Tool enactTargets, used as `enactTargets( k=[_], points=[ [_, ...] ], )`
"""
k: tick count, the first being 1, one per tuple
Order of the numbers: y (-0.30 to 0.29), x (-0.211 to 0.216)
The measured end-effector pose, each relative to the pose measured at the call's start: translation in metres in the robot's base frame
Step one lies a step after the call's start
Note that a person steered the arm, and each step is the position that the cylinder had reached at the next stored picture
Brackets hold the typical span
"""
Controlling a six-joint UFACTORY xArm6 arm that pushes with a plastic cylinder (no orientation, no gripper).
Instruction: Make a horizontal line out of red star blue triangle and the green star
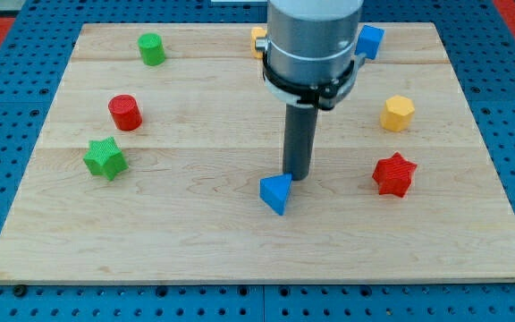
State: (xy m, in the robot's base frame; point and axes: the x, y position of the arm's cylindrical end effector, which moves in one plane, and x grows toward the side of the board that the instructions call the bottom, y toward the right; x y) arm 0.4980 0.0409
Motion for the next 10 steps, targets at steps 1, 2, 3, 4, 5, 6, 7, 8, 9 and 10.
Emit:
enactTargets(
  k=[1, 2, 3, 4, 5, 6, 7, 8, 9, 10],
  points=[
    [-0.001, 0.029],
    [-0.001, 0.044],
    [0.017, 0.01],
    [-0.022, 0.01],
    [-0.037, 0.02],
    [-0.038, 0.03],
    [-0.01, -0.017],
    [0.049, -0.035],
    [0.108, -0.041],
    [0.132, -0.027]
  ],
)
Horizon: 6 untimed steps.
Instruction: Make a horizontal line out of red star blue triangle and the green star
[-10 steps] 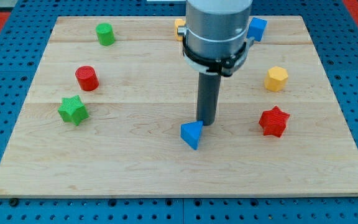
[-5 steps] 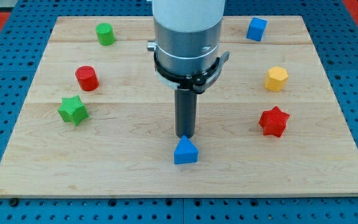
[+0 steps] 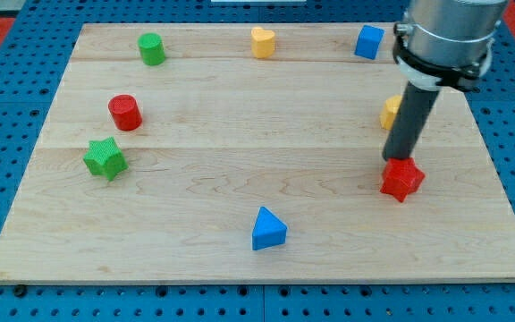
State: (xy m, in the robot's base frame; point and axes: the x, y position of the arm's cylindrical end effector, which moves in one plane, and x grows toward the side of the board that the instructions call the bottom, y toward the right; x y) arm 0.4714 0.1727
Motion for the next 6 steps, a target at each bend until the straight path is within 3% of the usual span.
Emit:
enactTargets(
  k=[3, 6],
  points=[
    [-0.011, 0.053],
    [-0.231, -0.065]
  ],
)
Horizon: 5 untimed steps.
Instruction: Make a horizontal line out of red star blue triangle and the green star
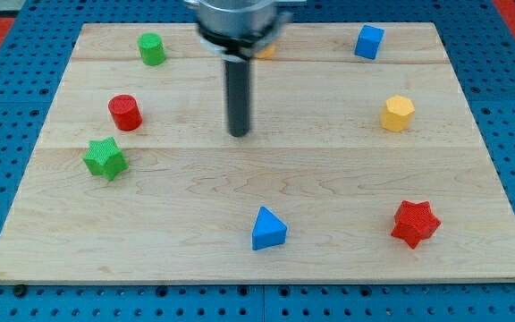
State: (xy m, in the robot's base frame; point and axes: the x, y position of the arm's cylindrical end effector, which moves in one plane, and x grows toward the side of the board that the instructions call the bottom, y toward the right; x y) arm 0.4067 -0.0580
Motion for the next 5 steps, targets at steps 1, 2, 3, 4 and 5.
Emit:
enactTargets(
  k=[1, 2, 3, 4, 5],
  points=[
    [-0.07, 0.004],
    [-0.131, 0.007],
    [-0.14, 0.025],
    [-0.123, 0.06],
    [-0.123, 0.111]
  ],
)
